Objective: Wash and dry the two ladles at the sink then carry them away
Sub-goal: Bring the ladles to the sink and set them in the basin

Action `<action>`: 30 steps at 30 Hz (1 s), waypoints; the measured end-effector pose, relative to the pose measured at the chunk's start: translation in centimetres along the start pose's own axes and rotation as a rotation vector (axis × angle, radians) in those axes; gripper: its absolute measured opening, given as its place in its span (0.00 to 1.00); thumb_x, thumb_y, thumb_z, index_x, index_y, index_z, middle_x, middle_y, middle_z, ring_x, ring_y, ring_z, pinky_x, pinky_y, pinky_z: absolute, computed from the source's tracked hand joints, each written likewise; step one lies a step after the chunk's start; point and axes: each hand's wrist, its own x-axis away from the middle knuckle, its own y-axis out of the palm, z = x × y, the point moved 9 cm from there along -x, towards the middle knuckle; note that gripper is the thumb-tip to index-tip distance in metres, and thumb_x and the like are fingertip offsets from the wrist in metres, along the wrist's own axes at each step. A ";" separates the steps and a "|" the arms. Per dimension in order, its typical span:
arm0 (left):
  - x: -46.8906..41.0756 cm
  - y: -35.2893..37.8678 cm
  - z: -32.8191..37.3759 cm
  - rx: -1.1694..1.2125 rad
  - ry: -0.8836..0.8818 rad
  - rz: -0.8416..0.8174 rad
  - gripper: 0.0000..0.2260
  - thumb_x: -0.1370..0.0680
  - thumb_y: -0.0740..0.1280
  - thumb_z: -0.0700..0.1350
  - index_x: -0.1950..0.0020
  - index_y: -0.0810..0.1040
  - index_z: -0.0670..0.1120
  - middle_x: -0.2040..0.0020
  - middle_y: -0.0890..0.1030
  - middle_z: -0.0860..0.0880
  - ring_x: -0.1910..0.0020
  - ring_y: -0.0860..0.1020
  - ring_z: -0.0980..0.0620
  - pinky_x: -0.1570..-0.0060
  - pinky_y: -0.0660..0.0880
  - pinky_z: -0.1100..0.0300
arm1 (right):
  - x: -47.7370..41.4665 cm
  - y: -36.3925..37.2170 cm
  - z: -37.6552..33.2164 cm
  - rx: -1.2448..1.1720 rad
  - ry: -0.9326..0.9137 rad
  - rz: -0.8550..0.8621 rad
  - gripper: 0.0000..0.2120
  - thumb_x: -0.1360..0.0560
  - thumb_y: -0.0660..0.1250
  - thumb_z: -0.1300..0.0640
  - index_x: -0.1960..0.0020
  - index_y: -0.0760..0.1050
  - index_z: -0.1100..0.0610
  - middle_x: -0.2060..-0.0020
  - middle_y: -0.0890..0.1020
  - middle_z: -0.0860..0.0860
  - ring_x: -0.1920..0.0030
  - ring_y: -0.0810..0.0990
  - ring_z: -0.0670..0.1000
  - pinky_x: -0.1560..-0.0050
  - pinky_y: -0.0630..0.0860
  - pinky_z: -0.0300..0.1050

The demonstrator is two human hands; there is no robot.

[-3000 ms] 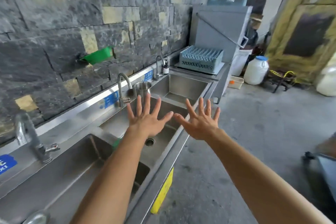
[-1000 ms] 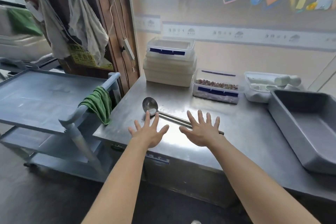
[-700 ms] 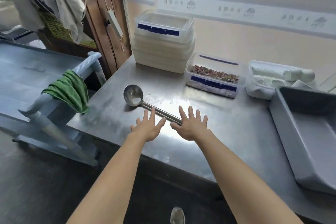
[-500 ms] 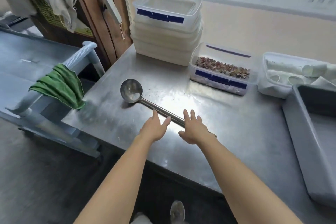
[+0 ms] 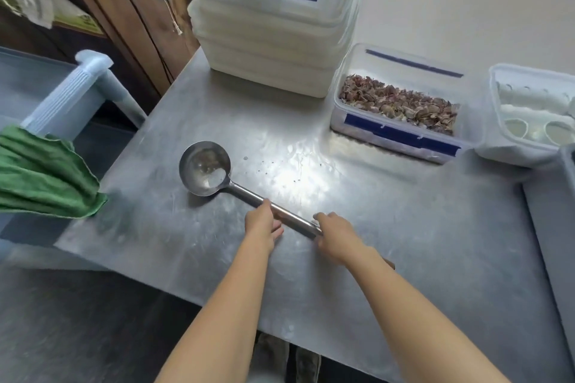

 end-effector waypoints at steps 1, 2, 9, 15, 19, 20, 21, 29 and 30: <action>-0.6 0.1 0.6 0.013 0.006 0.033 0.15 0.18 0.63 0.49 0.37 0.71 0.41 0.51 0.77 0.44 0.46 0.79 0.43 0.46 0.79 0.49 | -0.7 -0.3 0.0 -0.010 -0.002 0.001 0.21 0.20 0.64 0.59 0.28 0.71 0.57 0.34 0.76 0.59 0.35 0.75 0.62 0.37 0.74 0.52; -1.2 0.1 1.2 0.019 0.012 0.064 0.12 0.19 0.64 0.47 0.39 0.71 0.42 0.54 0.77 0.44 0.48 0.79 0.43 0.47 0.80 0.49 | -1.5 -0.6 -0.2 -0.016 -0.007 -0.004 0.19 0.20 0.64 0.58 0.29 0.73 0.57 0.35 0.77 0.59 0.35 0.76 0.61 0.37 0.74 0.51; -3.4 -0.9 2.2 -0.040 0.047 0.187 0.08 0.23 0.69 0.39 0.46 0.78 0.38 0.49 0.80 0.40 0.55 0.82 0.45 0.59 0.84 0.49 | -3.3 -1.4 -1.9 0.003 -0.088 -0.201 0.17 0.23 0.66 0.58 0.35 0.79 0.51 0.40 0.83 0.53 0.40 0.80 0.56 0.43 0.77 0.46; -2.1 -2.1 5.4 -0.073 0.125 0.145 0.03 0.24 0.67 0.35 0.53 0.79 0.36 0.56 0.82 0.39 0.64 0.83 0.44 0.66 0.83 0.52 | -2.8 -3.7 -4.9 -0.115 -0.111 -0.441 0.05 0.26 0.73 0.55 0.51 0.84 0.55 0.52 0.88 0.55 0.57 0.87 0.53 0.47 0.84 0.49; 0.2 -3.5 7.4 -0.043 0.163 0.127 0.03 0.23 0.66 0.34 0.52 0.76 0.35 0.63 0.78 0.42 0.68 0.81 0.45 0.72 0.81 0.55 | -0.9 -5.9 -8.6 -0.302 -0.112 -0.574 0.11 0.26 0.77 0.60 0.46 0.85 0.63 0.55 0.88 0.56 0.55 0.88 0.52 0.49 0.86 0.47; 0.8 -3.8 7.8 -0.039 0.171 0.128 0.01 0.23 0.65 0.34 0.53 0.76 0.36 0.64 0.77 0.42 0.68 0.80 0.47 0.73 0.80 0.56 | -0.2 -6.5 -9.7 -0.312 -0.129 -0.601 0.12 0.26 0.78 0.59 0.45 0.85 0.64 0.54 0.88 0.57 0.55 0.88 0.53 0.49 0.85 0.46; 1.6 -4.4 8.2 -0.032 0.181 0.129 0.00 0.23 0.65 0.34 0.54 0.75 0.37 0.64 0.77 0.43 0.69 0.79 0.48 0.74 0.80 0.56 | 0.5 -7.0 -10.8 -0.306 -0.155 -0.624 0.13 0.26 0.78 0.59 0.44 0.85 0.65 0.52 0.88 0.59 0.54 0.88 0.54 0.50 0.85 0.45; 8.1 -9.2 8.8 0.075 0.254 0.095 0.09 0.22 0.67 0.35 0.43 0.75 0.37 0.62 0.77 0.44 0.67 0.79 0.50 0.72 0.78 0.56 | 6.8 -8.0 -16.9 -0.343 -0.296 -0.730 0.16 0.23 0.75 0.58 0.43 0.82 0.70 0.52 0.88 0.61 0.52 0.88 0.56 0.47 0.84 0.45; 9.1 -9.8 8.6 0.079 0.259 0.095 0.07 0.22 0.67 0.35 0.44 0.75 0.37 0.62 0.78 0.44 0.66 0.79 0.49 0.73 0.78 0.57 | 7.3 -7.9 -17.5 -0.360 -0.305 -0.720 0.16 0.22 0.74 0.58 0.43 0.82 0.71 0.52 0.88 0.62 0.51 0.88 0.57 0.46 0.84 0.47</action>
